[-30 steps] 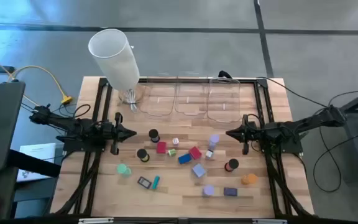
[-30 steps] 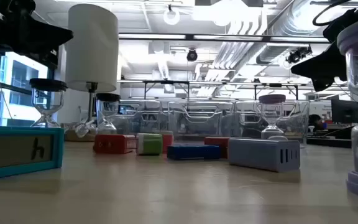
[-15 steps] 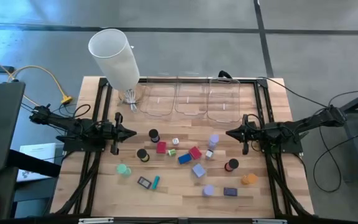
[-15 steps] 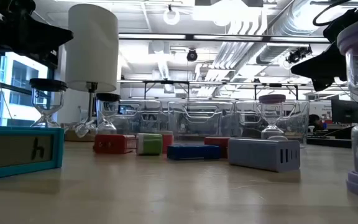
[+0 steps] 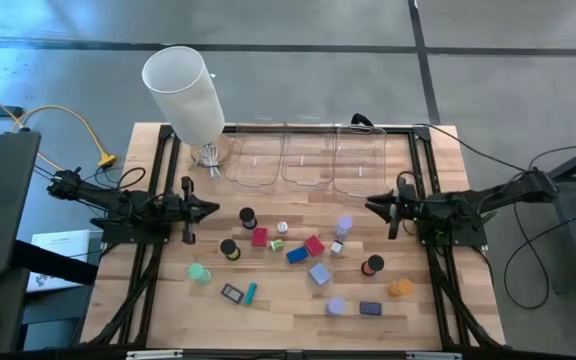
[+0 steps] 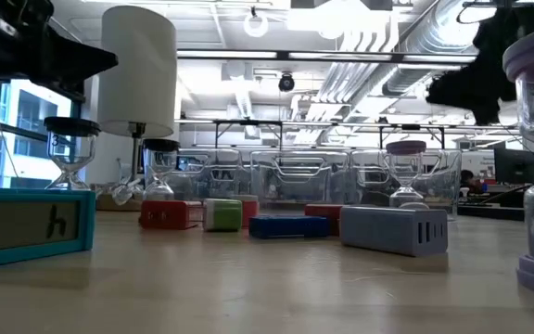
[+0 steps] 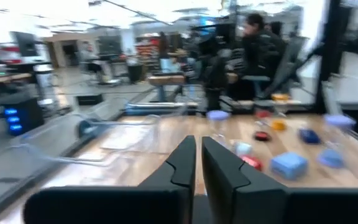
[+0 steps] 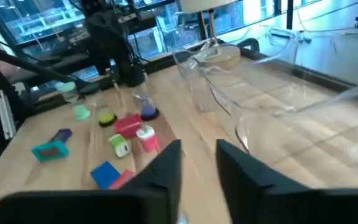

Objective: Pick & Place Office items
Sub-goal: Put the top purple hourglass into the right transparent bin

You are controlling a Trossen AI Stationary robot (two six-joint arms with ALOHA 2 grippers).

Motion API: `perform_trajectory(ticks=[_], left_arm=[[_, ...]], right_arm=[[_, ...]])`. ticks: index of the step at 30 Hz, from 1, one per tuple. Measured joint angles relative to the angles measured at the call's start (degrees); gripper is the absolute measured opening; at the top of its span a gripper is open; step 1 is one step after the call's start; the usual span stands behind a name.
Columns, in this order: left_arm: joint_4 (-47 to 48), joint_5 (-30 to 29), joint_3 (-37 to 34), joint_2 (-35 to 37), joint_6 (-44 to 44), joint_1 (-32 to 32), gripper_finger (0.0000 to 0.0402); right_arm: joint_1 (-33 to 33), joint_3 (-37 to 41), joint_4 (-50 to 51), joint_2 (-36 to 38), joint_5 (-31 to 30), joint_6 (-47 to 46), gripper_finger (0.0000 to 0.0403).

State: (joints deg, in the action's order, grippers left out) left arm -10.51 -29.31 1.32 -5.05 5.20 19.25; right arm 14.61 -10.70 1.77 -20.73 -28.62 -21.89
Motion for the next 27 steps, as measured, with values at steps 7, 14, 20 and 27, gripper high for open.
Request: perform_trajectory(ticks=[7,14,20,27], left_arm=[[-3.02,-2.4,0.0,0.01,3.14,-0.02,0.0101],[-5.75,-2.37,0.0,0.01,8.03,-0.02,0.0141],[-7.12,-2.35,0.0,0.01,6.44,-0.02,0.0143],[-7.16,-2.33,0.0,0.01,2.42,-0.02,0.0143]], right_arm=[[0.0,-8.54,4.5,-11.97,3.72,5.29,0.0223],[0.0,-16.3,8.69,-27.73,3.73,6.14,0.0258],[-0.59,-19.73,8.49,-36.22,6.11,7.08,0.0261],[-1.27,-19.78,9.26,-40.48,8.0,6.54,0.0261]])
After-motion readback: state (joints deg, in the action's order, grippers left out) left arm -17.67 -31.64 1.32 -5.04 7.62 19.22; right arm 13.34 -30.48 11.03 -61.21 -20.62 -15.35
